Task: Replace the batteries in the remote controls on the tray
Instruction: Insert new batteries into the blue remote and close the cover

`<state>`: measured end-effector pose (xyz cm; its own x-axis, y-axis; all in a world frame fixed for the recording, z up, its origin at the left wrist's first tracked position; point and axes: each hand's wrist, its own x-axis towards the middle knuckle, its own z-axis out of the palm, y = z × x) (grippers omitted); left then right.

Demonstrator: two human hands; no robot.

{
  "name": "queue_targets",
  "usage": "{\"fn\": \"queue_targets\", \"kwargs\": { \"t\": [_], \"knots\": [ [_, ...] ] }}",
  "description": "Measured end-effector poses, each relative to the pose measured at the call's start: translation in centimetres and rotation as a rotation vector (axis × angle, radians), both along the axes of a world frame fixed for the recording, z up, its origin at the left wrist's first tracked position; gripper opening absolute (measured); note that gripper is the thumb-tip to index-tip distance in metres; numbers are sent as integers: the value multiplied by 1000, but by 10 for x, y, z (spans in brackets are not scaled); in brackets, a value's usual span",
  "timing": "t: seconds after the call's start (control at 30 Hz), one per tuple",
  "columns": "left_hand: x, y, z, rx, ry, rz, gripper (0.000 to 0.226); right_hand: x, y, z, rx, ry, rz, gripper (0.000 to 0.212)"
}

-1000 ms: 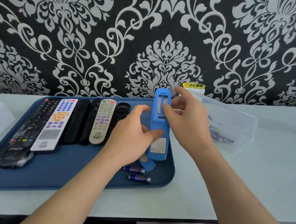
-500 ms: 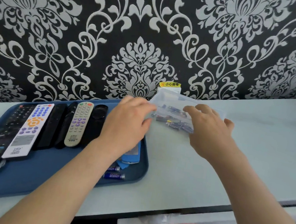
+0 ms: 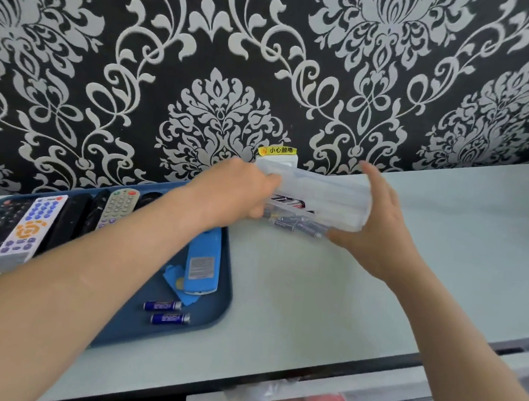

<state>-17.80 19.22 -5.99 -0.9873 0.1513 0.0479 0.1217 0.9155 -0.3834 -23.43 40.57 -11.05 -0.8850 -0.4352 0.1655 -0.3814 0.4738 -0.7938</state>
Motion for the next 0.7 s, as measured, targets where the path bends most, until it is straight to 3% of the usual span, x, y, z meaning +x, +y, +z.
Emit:
{"fn": "queue_targets", "kwargs": {
  "t": [0.1, 0.2, 0.27, 0.33, 0.4, 0.53, 0.63, 0.7],
  "knots": [
    [-1, -4, 21, 120, 21, 5, 32, -6, 7, 0, -76, -216, 11, 125],
    [-8, -5, 34, 420, 147, 77, 33, -8, 8, 2, -180, -312, 102, 116],
    [-21, -6, 32, 617, 373, 90, 23, -6, 6, 6, -226, -355, 66, 105],
    [-36, -5, 24, 656, 638, 116, 15, -5, 6, 10, -196, -383, 5, 114],
    [-50, -3, 14, 597, 699, 146, 14, -7, 7, 12, -157, -377, -7, 118],
    [-70, 2, -2, 547, 257, 182, 35, -10, 12, 18, -90, -344, 4, 112],
    [-69, 3, -7, 476, -60, 211, 34, -13, 14, 19, 16, -336, 31, 131],
    [-67, 1, -5, 502, -177, 233, 39, -12, 14, 23, 92, -342, 44, 128]
  ]
}}
